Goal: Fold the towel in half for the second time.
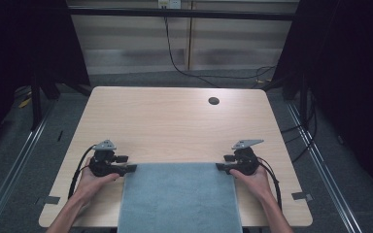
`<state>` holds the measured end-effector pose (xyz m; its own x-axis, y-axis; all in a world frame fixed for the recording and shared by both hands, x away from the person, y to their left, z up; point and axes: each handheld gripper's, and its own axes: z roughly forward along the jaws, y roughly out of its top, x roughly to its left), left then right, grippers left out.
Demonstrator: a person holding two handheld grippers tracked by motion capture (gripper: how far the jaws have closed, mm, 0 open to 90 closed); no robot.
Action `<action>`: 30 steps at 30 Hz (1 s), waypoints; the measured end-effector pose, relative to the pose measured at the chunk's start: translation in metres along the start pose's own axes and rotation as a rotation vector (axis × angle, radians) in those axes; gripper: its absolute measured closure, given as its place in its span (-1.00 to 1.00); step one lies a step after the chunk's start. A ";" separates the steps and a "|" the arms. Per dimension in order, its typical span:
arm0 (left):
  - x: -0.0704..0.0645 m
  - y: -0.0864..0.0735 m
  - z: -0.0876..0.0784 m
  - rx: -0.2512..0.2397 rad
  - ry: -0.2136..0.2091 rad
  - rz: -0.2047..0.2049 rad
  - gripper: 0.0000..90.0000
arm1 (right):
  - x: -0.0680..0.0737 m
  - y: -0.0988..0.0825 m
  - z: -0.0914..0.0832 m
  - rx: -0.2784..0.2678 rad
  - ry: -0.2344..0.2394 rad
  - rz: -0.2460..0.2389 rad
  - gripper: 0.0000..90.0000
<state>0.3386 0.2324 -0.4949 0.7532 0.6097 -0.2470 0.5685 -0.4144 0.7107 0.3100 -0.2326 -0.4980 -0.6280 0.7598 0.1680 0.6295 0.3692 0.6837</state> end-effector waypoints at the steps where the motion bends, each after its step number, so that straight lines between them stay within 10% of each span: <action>1: -0.001 0.000 0.001 0.007 -0.008 0.001 -0.07 | 0.001 -0.001 0.000 0.001 -0.004 -0.003 0.06; 7: -0.001 -0.004 0.006 0.017 -0.031 0.012 0.02 | 0.002 -0.010 -0.005 -0.005 0.003 0.007 0.18; 16: -0.001 -0.005 0.008 -0.009 -0.074 0.023 0.79 | 0.006 -0.011 -0.009 -0.006 0.045 0.008 0.83; 30: 0.016 0.037 -0.011 -0.140 -0.052 -0.048 0.87 | -0.006 0.033 -0.033 -0.186 0.058 0.046 0.89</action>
<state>0.3682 0.2348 -0.4652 0.7444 0.5890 -0.3145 0.5554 -0.2847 0.7813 0.3194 -0.2425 -0.4530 -0.6290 0.7398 0.2389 0.5663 0.2255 0.7927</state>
